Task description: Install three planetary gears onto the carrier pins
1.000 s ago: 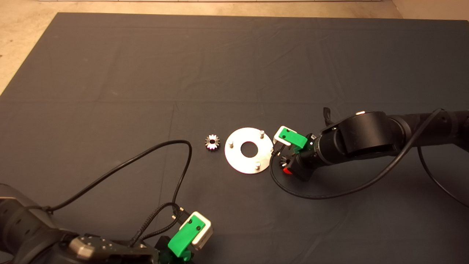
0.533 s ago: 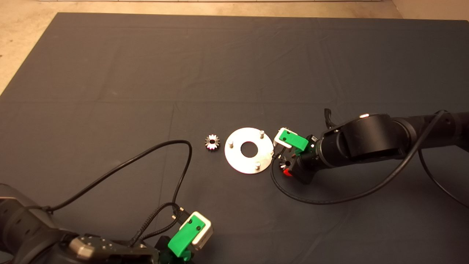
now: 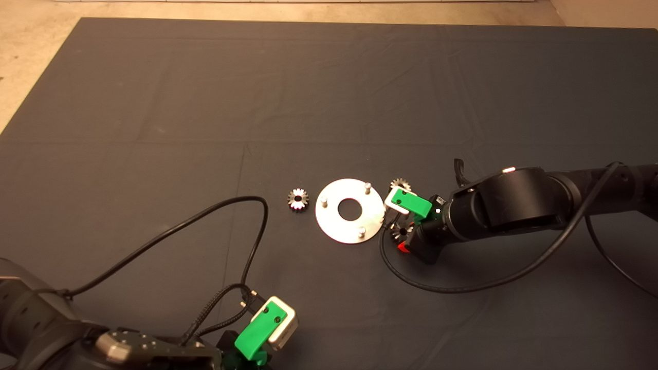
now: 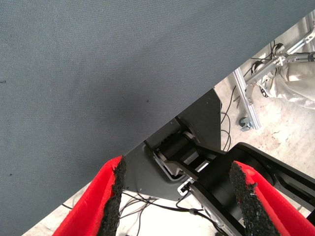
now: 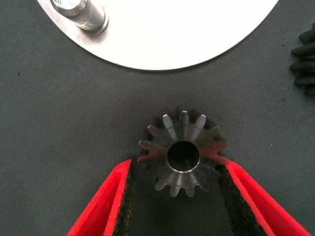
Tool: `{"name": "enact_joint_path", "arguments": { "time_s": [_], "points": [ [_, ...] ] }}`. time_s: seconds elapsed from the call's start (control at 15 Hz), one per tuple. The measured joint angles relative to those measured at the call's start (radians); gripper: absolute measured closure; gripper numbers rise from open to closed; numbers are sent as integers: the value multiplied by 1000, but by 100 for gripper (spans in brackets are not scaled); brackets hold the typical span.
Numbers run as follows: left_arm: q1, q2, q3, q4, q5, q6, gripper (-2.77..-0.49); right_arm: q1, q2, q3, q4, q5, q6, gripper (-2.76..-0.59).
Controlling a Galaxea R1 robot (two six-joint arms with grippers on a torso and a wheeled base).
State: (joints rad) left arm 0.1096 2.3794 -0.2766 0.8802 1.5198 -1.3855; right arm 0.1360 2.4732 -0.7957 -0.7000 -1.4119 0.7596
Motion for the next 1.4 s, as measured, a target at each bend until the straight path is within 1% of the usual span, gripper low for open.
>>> {"name": "enact_joint_path", "arguments": {
  "time_s": [0.13,0.2,0.33,0.4,0.53,0.6,0.67,0.8,0.93,1.2,1.27,1.4],
  "points": [
    [0,0,0,0,-3,4,-146,0,0,0,-3,0,-1,-121],
    [0,0,0,0,-4,4,-146,0,0,0,-7,-1,-4,-112],
    [0,0,0,0,-14,4,-146,-2,0,0,-9,-1,-19,-110],
    [0,0,0,0,-23,4,-146,-5,0,0,-11,-1,-20,-110],
    [0,0,0,0,-32,4,-146,-8,0,0,-16,-1,-20,-110],
    [0,0,0,0,-46,4,-146,-19,-1,0,-31,-1,-20,-104],
    [0,0,0,0,-55,4,-146,-32,-2,1,-47,-2,-20,-103],
    [0,0,0,0,-61,6,-146,-44,-3,13,-71,-5,-20,-103],
    [0,0,0,0,-62,7,-146,-49,-6,19,-84,-7,-20,-101],
    [0,0,0,0,-66,12,-146,-57,-14,31,-89,0,-22,-98],
    [-3,0,0,0,-69,12,-146,-58,-16,32,-90,2,-22,-98],
    [-17,0,0,0,-74,12,-146,-58,-23,33,-89,11,-22,-96]
  ]
}}
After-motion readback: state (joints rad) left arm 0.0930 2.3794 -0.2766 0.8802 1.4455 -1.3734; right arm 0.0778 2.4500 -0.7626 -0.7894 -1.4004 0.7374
